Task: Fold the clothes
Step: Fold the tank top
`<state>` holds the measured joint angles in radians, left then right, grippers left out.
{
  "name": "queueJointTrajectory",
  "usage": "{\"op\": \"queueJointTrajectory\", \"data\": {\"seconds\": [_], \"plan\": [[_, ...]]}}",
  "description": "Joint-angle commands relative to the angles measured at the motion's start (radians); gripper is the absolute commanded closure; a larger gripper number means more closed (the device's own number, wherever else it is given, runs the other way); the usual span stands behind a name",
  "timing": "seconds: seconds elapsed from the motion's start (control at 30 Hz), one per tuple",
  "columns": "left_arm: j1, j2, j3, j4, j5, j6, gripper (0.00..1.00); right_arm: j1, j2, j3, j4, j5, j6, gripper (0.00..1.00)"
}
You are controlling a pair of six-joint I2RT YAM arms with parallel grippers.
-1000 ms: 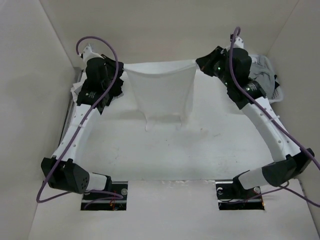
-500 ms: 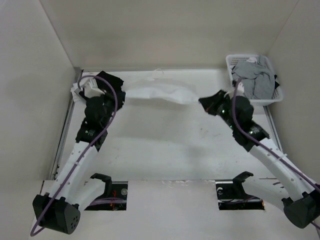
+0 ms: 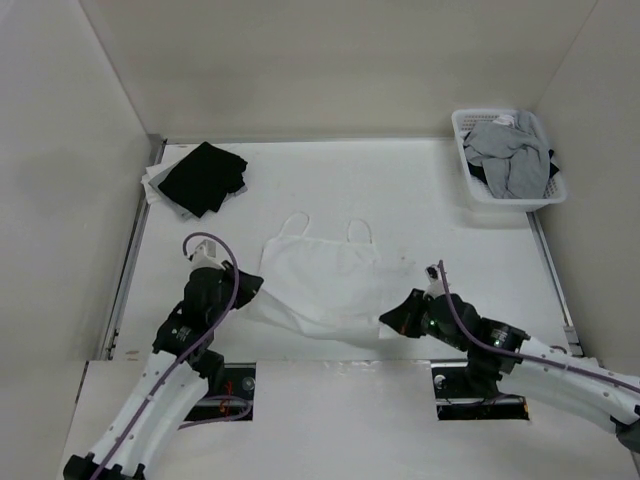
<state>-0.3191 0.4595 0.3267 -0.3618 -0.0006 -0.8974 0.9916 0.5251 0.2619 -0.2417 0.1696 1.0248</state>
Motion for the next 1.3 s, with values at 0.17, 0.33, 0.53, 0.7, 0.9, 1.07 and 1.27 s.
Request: {"op": "queueJointTrajectory", "data": {"seconds": [0.17,0.33,0.53,0.7,0.9,1.07,1.27], "plan": [[-0.128,-0.066,0.077,-0.166,-0.191,-0.091,0.98,0.128,0.033,0.106,-0.116,0.143,0.094,0.99],[-0.048,0.164,0.167,0.114,-0.2,-0.028,0.98,-0.145,0.209,0.25,0.043,0.003,-0.136,1.0],[0.061,0.467,0.264,0.415,-0.179,-0.04,0.98,-0.437,0.438,0.424,0.189,-0.182,-0.276,1.0],[0.09,0.683,0.371,0.561,-0.176,-0.054,0.97,-0.569,0.622,0.554,0.243,-0.246,-0.315,0.99],[0.097,0.927,0.511,0.662,-0.187,-0.035,0.94,-0.641,0.843,0.655,0.326,-0.263,-0.315,0.99],[0.102,1.044,0.56,0.664,-0.182,-0.017,0.65,-0.66,0.972,0.703,0.344,-0.248,-0.304,0.74],[0.065,0.768,0.3,0.606,-0.225,0.024,0.69,-0.605,0.802,0.513,0.347,-0.148,-0.318,0.64]]}}
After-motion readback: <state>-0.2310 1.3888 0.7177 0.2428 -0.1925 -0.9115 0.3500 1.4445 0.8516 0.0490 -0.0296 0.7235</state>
